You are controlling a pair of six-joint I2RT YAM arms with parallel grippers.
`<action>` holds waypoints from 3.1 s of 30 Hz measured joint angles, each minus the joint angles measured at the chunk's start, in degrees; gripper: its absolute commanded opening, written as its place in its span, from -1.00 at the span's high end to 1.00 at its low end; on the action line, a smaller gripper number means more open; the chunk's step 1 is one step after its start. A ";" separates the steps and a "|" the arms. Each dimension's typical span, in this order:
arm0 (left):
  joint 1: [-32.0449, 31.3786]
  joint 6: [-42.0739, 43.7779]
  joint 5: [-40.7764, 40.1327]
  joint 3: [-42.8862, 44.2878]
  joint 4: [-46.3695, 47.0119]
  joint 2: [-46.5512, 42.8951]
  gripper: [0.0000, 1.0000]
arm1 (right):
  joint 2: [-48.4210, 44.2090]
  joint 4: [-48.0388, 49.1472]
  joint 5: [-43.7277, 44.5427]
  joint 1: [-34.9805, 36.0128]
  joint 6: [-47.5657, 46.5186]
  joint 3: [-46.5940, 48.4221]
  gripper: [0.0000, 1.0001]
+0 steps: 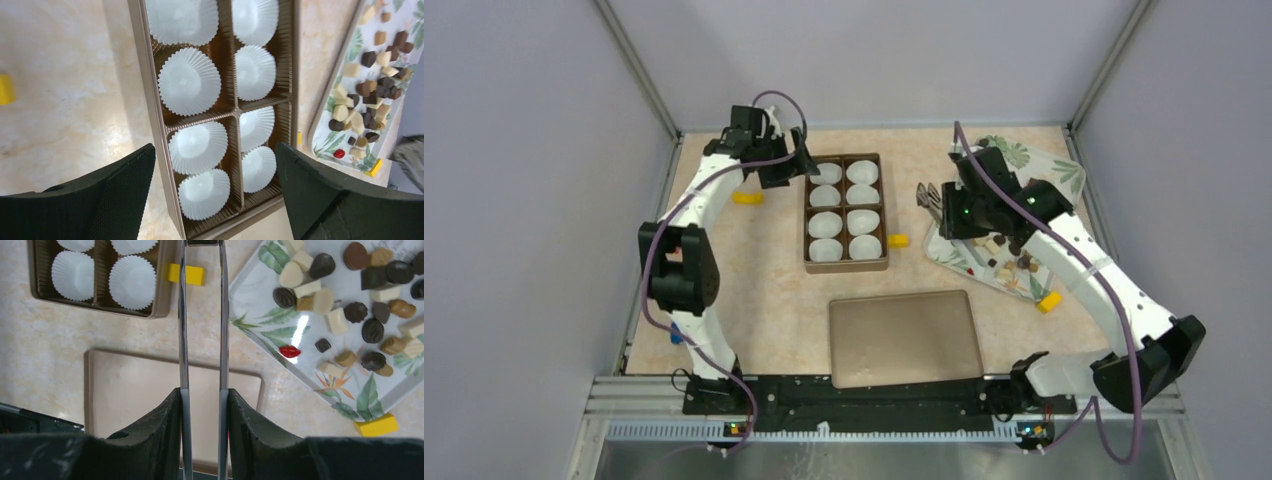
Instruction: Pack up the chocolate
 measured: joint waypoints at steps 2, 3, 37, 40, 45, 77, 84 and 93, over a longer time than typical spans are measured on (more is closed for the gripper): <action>0.04 0.17 -1.62 0.00 -1.11 -4.15 -0.88 | 3.15 0.98 -0.22 1.64 -0.02 2.43 0.62; 0.07 0.22 -2.60 0.00 -1.73 -6.58 -0.88 | 4.85 1.77 -0.33 2.49 -0.04 3.63 0.63; 0.85 -2.19 -10.36 -28.15 -8.59 -44.00 -0.95 | 58.80 14.29 0.04 8.74 -5.05 47.56 0.54; 0.85 -1.95 -10.88 -28.61 -8.57 -44.37 -0.95 | 60.19 14.40 0.02 8.74 -5.01 48.74 0.53; 0.85 -1.70 -11.80 -29.70 -8.59 -44.41 -0.95 | 62.36 14.62 -0.17 8.72 -4.66 50.49 0.47; 0.85 0.68 -14.78 -30.42 -9.51 -44.35 -0.96 | 59.04 16.09 -1.14 8.70 -3.98 46.23 0.27; 0.85 0.44 -14.71 -30.42 -9.46 -44.35 -0.96 | 42.82 19.02 -0.28 8.70 -3.69 33.05 0.26; 0.85 0.35 -12.92 -30.47 -8.98 -44.35 -0.96 | 9.05 21.81 6.36 4.94 -2.03 4.42 0.26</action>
